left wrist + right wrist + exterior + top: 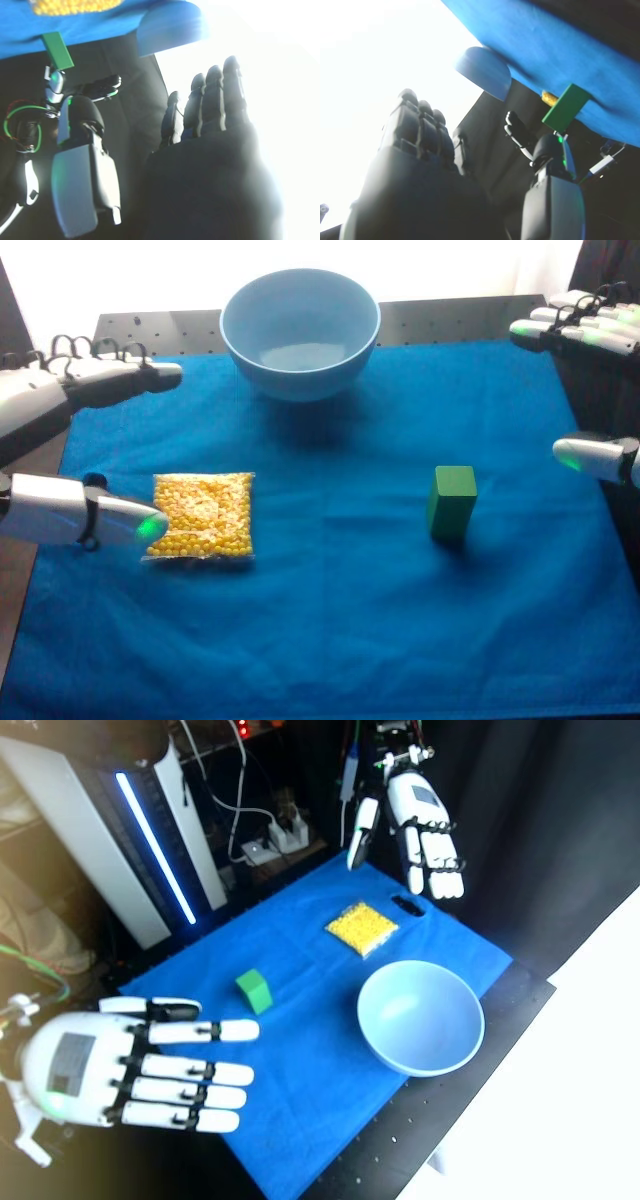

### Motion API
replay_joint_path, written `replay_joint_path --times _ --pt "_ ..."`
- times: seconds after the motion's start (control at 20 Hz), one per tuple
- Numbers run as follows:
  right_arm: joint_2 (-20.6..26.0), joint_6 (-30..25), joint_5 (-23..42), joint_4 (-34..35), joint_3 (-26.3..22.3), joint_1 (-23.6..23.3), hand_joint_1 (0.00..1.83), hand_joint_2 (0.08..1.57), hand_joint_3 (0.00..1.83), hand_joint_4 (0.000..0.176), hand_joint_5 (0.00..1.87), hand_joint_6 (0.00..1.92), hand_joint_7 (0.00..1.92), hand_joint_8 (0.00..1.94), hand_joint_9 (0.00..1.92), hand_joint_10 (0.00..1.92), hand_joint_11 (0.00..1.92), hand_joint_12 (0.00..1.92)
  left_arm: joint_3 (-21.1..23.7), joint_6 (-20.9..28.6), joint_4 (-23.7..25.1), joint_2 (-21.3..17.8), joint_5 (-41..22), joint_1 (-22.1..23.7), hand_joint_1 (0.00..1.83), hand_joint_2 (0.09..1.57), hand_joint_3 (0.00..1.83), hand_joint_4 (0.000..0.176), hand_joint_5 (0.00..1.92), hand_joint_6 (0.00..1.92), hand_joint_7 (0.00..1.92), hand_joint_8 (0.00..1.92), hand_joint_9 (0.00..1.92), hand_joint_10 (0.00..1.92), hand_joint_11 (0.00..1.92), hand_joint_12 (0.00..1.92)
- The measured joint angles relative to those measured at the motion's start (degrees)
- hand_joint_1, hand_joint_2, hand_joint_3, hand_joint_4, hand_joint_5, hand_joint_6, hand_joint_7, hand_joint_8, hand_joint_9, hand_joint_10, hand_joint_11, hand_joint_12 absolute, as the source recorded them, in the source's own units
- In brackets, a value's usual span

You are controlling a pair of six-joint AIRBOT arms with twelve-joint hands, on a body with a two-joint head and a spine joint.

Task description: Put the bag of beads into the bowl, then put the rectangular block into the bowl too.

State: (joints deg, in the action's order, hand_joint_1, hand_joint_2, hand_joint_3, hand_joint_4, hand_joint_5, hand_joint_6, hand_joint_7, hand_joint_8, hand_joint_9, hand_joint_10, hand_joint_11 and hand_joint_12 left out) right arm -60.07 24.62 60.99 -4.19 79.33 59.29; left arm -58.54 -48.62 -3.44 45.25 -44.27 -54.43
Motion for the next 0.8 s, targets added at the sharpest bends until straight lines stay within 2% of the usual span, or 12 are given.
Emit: replay_joint_path --times 0.05,0.1,0.15,0.2,0.3,0.35,0.4,0.55,0.6,0.65,0.7,0.8 --pt "0.0 0.0 -0.07 0.04 0.0 0.0 0.54 1.23 0.02 0.082 0.15 0.0 0.12 0.0 0.02 0.0 0.0 0.0 -0.15 -0.02 1.31 0.5 1.81 1.46 0.8 0.89 0.0 0.109 0.23 0.01 0.15 0.0 0.08 0.0 0.0 0.07" --pt "0.0 0.0 -0.02 0.02 0.0 0.0 0.54 1.23 0.02 0.082 0.15 0.0 0.12 0.0 0.02 0.0 0.0 0.0 -0.28 0.07 3.13 0.96 3.3 2.69 0.8 0.89 0.0 0.109 0.23 0.01 0.15 0.0 0.08 0.0 0.0 0.07" --pt "0.0 0.0 -0.07 0.0 0.0 0.0 0.58 1.24 0.01 0.088 0.15 0.0 0.1 0.0 0.0 0.0 0.0 0.0 -0.63 -0.02 6.03 1.55 5.44 4.35 0.84 0.86 0.0 0.075 0.3 0.0 0.22 0.0 0.15 0.01 0.0 0.37" --pt "0.0 0.0 -0.11 -0.17 0.0 0.0 0.58 1.24 0.01 0.089 0.15 0.0 0.1 0.0 0.0 0.0 0.0 0.0 -0.81 0.02 8.33 2.08 7.91 6.01 0.84 0.86 0.0 0.073 0.31 0.0 0.23 0.0 0.16 0.0 0.0 0.44" --pt "0.0 0.0 -0.26 -0.44 0.07 0.0 0.59 1.24 0.01 0.09 0.15 0.0 0.09 0.0 0.0 0.0 0.0 0.0 -1.44 0.02 13.18 3.23 12.37 9.49 0.85 0.87 0.0 0.088 0.32 0.0 0.27 0.0 0.2 0.01 0.0 0.52" --pt "0.0 -0.02 -0.37 -0.61 0.09 0.0 0.59 1.25 0.01 0.091 0.15 0.0 0.09 0.0 0.0 0.0 0.0 0.0 -1.7 -0.07 15.87 3.89 14.97 11.26 0.82 0.86 0.0 0.107 0.33 0.01 0.33 0.01 0.25 0.02 0.0 0.65" --pt "0.0 -0.02 -0.46 -0.87 0.11 0.0 0.59 1.25 0.01 0.093 0.14 0.0 0.08 0.0 0.0 0.0 0.0 0.0 -1.79 0.0 18.18 4.48 17.14 12.55 0.8 0.86 0.0 0.127 0.34 0.0 0.34 0.01 0.25 0.01 0.0 0.55" --pt "0.0 0.0 -0.59 -1.25 0.11 0.0 0.56 1.26 0.01 0.099 0.13 0.0 0.08 0.0 0.0 0.0 0.0 0.0 -1.86 0.02 22.97 5.49 22.49 14.71 0.86 0.79 0.0 0.132 0.4 0.01 0.44 0.01 0.31 0.01 0.0 0.58" --pt "0.0 0.0 -0.63 -1.25 0.11 0.0 0.53 1.27 0.01 0.099 0.14 0.0 0.08 0.0 0.0 0.0 0.0 0.0 -2.25 0.02 23.98 5.73 23.47 15.1 0.88 0.8 0.0 0.111 0.44 0.01 0.5 0.01 0.36 0.01 0.0 0.65" --pt "0.0 0.0 -0.7 -1.27 0.11 0.0 0.53 1.27 0.01 0.099 0.14 0.0 0.08 0.0 0.0 0.0 0.0 0.0 -2.56 0.0 24.87 6.1 24.81 15.67 0.88 0.8 0.0 0.111 0.44 0.01 0.5 0.01 0.36 0.01 0.0 0.65" --pt "0.0 0.0 -0.85 -1.33 0.11 0.0 0.55 1.28 0.01 0.093 0.14 0.0 0.08 0.0 0.0 0.0 0.0 0.0 -3.17 -0.24 25.81 6.54 26.58 16.2 0.9 0.83 0.0 0.045 0.56 0.01 0.62 0.01 0.45 0.02 0.0 0.79" --pt "0.0 0.0 -0.96 -1.55 0.11 0.0 0.53 1.29 0.01 0.095 0.13 0.0 0.09 0.0 0.0 0.0 0.0 0.0 -3.41 -4.33 24.15 7.17 29.24 16.35 0.87 0.87 0.01 0.039 0.61 0.01 0.66 0.01 0.49 0.02 0.0 0.83"
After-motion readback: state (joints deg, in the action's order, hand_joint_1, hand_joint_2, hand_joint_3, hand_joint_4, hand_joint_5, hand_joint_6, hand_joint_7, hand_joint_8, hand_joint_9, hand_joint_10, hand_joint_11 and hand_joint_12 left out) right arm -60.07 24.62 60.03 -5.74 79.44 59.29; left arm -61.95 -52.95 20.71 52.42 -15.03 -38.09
